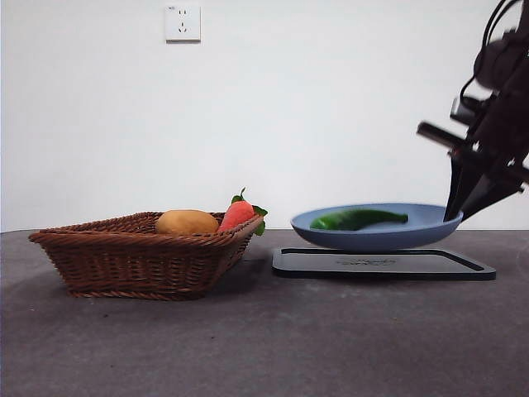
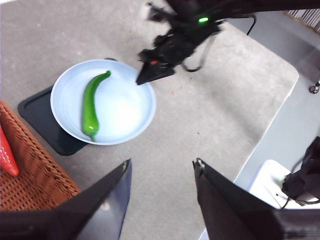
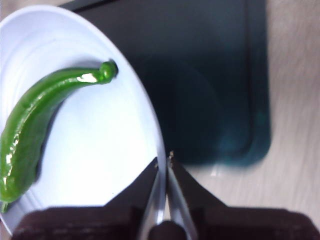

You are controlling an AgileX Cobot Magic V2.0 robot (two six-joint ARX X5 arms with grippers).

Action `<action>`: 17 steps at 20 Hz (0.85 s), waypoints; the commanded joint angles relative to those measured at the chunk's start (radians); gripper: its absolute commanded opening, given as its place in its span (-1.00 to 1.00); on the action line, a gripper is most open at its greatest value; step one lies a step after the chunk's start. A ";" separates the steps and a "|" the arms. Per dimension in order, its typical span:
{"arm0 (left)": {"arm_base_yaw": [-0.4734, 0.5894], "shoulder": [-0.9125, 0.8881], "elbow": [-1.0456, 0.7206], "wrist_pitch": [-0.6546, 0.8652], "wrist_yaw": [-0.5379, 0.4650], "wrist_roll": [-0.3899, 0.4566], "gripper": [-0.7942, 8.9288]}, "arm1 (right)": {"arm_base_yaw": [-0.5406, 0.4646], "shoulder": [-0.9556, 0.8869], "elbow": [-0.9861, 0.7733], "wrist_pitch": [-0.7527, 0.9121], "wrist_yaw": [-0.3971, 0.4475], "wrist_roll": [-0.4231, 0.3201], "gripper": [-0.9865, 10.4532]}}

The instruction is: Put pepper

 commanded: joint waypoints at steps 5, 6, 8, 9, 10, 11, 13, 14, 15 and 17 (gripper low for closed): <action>-0.010 -0.010 0.019 -0.021 -0.002 0.011 -0.38 | -0.029 0.152 0.121 0.059 -0.006 0.011 -0.82; -0.010 -0.010 0.019 -0.019 -0.002 0.011 -0.38 | -0.029 0.158 0.121 0.067 -0.005 0.010 -0.82; -0.010 -0.010 0.019 -0.008 -0.002 0.011 -0.38 | -0.032 0.178 0.121 0.073 -0.005 0.010 -0.82; -0.010 -0.010 0.019 -0.008 -0.002 0.011 -0.38 | -0.034 0.188 0.121 0.069 -0.005 0.010 -0.82; -0.010 -0.010 0.019 -0.009 -0.002 0.011 -0.38 | -0.034 0.197 0.121 0.068 -0.005 0.009 -0.82; -0.010 -0.010 0.019 -0.009 -0.002 0.010 -0.38 | -0.034 0.203 0.121 0.068 -0.005 0.009 -0.82; -0.010 -0.010 0.019 -0.009 -0.002 0.010 -0.38 | -0.034 0.205 0.121 0.071 -0.004 0.003 -0.82; -0.010 -0.010 0.019 -0.009 -0.002 0.010 -0.38 | -0.034 0.205 0.121 0.073 -0.006 -0.002 -0.82; -0.010 -0.010 0.019 -0.009 -0.002 0.010 -0.38 | -0.034 0.205 0.121 0.072 -0.006 -0.002 -0.78; -0.010 -0.010 0.019 -0.009 -0.002 0.011 -0.38 | -0.034 0.205 0.121 0.072 -0.006 -0.002 -0.65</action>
